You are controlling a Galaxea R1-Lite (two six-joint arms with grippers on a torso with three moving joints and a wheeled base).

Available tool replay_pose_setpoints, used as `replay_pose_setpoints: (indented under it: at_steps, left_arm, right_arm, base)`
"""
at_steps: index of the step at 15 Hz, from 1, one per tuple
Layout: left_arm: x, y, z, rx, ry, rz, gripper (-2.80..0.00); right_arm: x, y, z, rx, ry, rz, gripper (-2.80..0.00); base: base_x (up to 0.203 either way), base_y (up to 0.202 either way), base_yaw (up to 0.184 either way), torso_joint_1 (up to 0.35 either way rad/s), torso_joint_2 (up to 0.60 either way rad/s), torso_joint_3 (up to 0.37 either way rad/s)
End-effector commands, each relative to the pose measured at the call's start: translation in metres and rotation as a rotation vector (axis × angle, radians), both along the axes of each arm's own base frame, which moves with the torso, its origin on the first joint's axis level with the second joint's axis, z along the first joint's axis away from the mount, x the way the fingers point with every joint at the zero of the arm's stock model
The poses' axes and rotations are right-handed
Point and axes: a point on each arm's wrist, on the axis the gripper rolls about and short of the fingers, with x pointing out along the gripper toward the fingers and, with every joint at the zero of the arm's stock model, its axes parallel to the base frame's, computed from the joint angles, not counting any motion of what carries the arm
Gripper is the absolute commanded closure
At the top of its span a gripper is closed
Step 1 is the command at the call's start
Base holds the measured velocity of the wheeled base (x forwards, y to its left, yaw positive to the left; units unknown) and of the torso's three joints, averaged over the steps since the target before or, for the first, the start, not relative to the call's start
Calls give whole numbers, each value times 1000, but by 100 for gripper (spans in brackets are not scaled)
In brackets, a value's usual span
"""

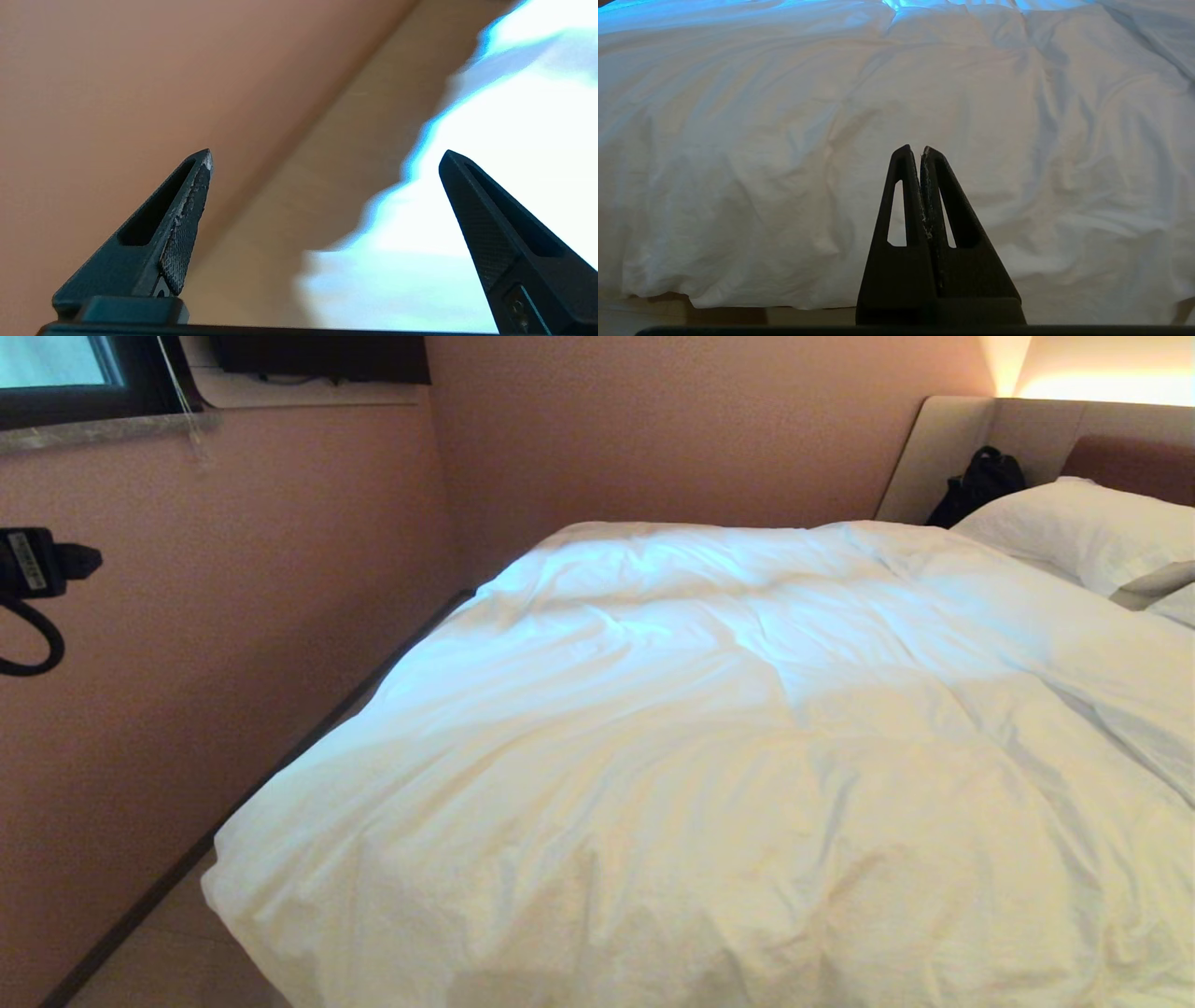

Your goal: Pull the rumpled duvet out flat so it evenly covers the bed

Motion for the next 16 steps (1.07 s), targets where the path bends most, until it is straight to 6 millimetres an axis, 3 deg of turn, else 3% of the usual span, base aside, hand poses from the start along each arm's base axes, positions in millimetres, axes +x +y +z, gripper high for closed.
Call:
replay_pose_setpoints:
  at_steps: [1, 6, 11, 12, 16]
  left_arm:
    - [-15, -10, 20, -159, -47, -108, -280]
    - [-61, -40, 39, -394, 51, -467, -280]
    - [-88, -59, 42, -503, 102, -693, -280]
    - [-91, -61, 42, -512, 105, -720, 0]
    - [-96, -65, 43, -511, 103, -753, 0]
  right_arm:
    - [0, 0, 0, -1, 1, 0, 0]
    - [0, 0, 0, 0, -1, 0, 0]
    - [0, 0, 0, 0, -1, 0, 0]
    - [0, 0, 0, -1, 1, 0, 0]
    - [0, 0, 0, 0, -1, 0, 0]
  base:
    - [0, 0, 0, 0, 0, 0]
    - [0, 0, 0, 0, 0, 0]
    - [0, 0, 0, 0, 0, 0]
    - [0, 0, 0, 0, 0, 0]
    - [0, 0, 0, 0, 0, 0]
